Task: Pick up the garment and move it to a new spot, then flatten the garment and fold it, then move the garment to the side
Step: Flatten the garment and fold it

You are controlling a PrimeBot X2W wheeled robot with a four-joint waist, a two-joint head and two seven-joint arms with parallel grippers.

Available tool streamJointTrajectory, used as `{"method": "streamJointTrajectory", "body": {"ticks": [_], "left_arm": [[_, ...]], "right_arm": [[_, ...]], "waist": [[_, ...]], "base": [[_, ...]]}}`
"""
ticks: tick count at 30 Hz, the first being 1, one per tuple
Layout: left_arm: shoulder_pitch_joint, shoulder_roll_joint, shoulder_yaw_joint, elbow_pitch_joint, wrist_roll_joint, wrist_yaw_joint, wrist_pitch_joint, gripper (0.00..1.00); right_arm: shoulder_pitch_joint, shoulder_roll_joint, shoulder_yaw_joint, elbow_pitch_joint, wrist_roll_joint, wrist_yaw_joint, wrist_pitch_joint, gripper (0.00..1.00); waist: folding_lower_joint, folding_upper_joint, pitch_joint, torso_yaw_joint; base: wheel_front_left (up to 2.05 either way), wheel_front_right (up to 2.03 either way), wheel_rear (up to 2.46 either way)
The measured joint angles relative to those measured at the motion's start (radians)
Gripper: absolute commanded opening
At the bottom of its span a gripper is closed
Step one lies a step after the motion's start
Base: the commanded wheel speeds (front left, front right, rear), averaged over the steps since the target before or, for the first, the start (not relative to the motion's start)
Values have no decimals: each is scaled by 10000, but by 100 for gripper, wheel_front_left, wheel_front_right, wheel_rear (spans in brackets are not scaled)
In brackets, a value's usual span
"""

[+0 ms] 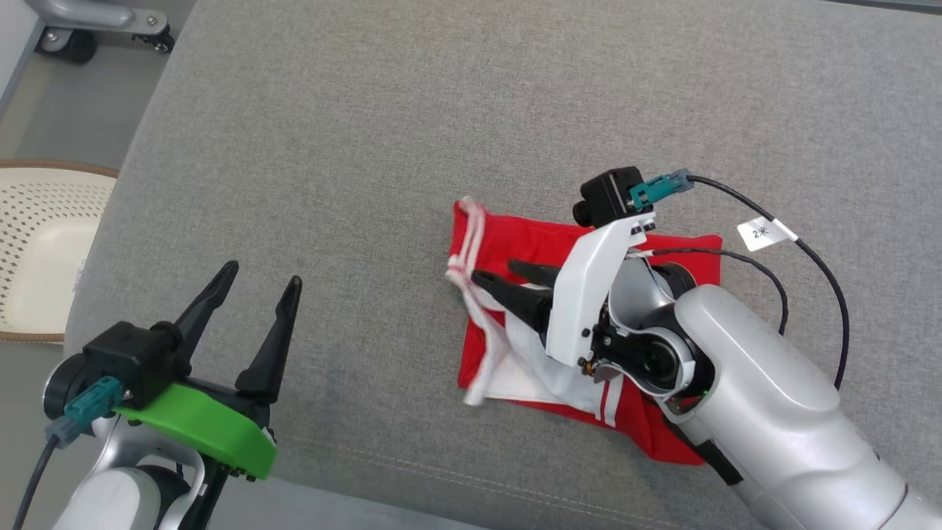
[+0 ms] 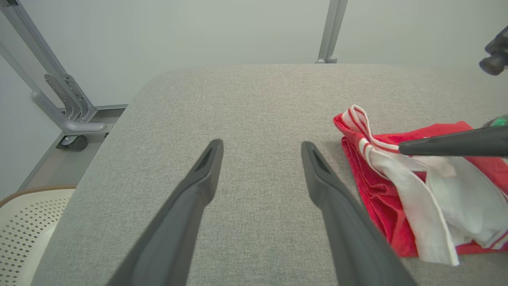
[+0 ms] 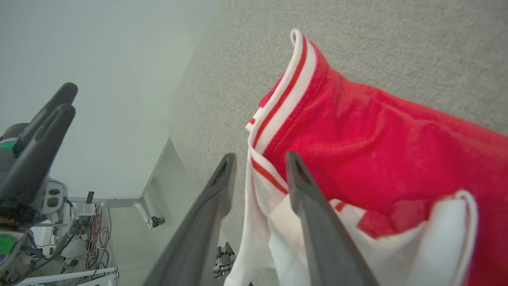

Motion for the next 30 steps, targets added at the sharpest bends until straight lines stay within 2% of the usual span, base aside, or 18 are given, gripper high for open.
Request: {"method": "streamJointTrajectory", "body": {"ticks": [4,6,10,13,17,22,30], "left_arm": [[1,4,184,90,2,67,-35,100],[3,13,267,144,0,86,-82,100],[12,52,481,159,0,132,-125,100],[21,67,589,159,-2,182,-182,100],[124,65,704,173,-15,192,-299,100],[395,44,757,213,-86,276,-347,100],[571,52,777,17,-88,360,-351,100]], "right_arm": [[-226,493,-100,27,192,27,-184,100],[-282,706,-94,-13,441,161,-196,100],[-349,700,-581,-360,798,284,-612,100],[-486,374,-1016,-456,698,276,-842,100],[-351,-587,-1755,-270,623,251,-1139,100],[758,-1522,-2493,155,704,81,-1342,100],[2113,-1657,-2652,456,1436,81,-1160,100]], "waist": [[0,0,-20,-123],[0,0,-48,-223],[0,0,-131,-552],[0,0,-186,-790],[0,0,-289,-1121],[0,0,-501,-1451],[0,0,-647,-1814]], "base": [[0,0,0],[0,0,0],[0,0,0],[0,0,0],[0,0,0],[0,0,0],[0,0,0]]}}
